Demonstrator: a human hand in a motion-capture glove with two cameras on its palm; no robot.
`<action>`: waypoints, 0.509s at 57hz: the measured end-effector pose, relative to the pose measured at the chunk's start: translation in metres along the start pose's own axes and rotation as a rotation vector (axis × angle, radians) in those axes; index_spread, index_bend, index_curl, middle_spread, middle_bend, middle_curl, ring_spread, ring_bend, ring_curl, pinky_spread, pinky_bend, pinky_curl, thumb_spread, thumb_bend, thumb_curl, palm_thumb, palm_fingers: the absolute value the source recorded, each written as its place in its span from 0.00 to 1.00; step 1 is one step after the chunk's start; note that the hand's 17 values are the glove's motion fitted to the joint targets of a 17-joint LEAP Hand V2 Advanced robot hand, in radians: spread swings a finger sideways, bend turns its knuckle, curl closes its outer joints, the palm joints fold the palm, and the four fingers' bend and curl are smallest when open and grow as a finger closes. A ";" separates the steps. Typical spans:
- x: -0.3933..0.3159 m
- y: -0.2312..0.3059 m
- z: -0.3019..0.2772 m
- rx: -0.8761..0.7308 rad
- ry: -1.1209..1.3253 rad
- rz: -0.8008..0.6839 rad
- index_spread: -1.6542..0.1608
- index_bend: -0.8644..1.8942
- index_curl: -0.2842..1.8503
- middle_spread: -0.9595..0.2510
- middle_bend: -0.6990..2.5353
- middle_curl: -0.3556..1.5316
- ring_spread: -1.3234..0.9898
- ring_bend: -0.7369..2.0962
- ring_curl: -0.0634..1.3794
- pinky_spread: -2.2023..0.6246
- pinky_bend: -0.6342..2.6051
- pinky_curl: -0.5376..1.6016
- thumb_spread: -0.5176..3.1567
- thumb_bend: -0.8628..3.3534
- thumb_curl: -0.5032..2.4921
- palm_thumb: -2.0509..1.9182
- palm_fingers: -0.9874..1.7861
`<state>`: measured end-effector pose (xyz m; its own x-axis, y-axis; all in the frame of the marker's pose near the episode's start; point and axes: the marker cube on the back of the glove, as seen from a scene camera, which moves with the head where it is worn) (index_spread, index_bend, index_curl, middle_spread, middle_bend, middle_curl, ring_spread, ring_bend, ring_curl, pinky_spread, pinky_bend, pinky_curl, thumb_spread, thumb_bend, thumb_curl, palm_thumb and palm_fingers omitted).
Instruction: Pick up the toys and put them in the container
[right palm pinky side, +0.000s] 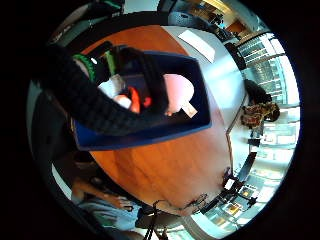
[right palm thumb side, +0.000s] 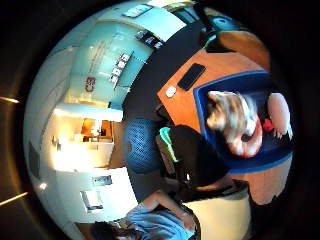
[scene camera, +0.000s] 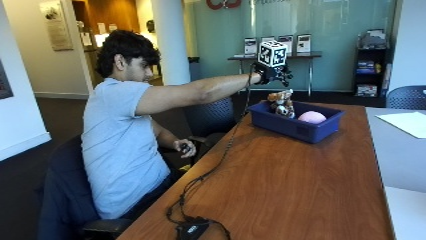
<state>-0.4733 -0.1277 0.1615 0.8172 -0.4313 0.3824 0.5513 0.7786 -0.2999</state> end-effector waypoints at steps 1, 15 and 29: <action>0.003 0.003 -0.001 -0.002 0.006 0.004 0.71 0.45 0.36 0.80 0.26 0.30 0.55 0.33 0.32 0.72 0.57 0.43 0.55 0.39 0.20 0.47 0.39; 0.046 0.068 -0.017 -0.070 0.107 -0.014 0.71 0.46 0.36 0.80 0.27 0.30 0.56 0.34 0.32 0.74 0.55 0.42 0.53 0.29 0.18 0.48 0.39; 0.094 0.149 -0.009 -0.141 0.201 -0.033 0.71 0.46 0.35 0.80 0.27 0.31 0.55 0.35 0.33 0.75 0.52 0.40 0.53 0.23 0.19 0.49 0.40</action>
<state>-0.3125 -0.0568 0.1450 0.8077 -0.5485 0.2163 0.5847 0.6975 -0.4144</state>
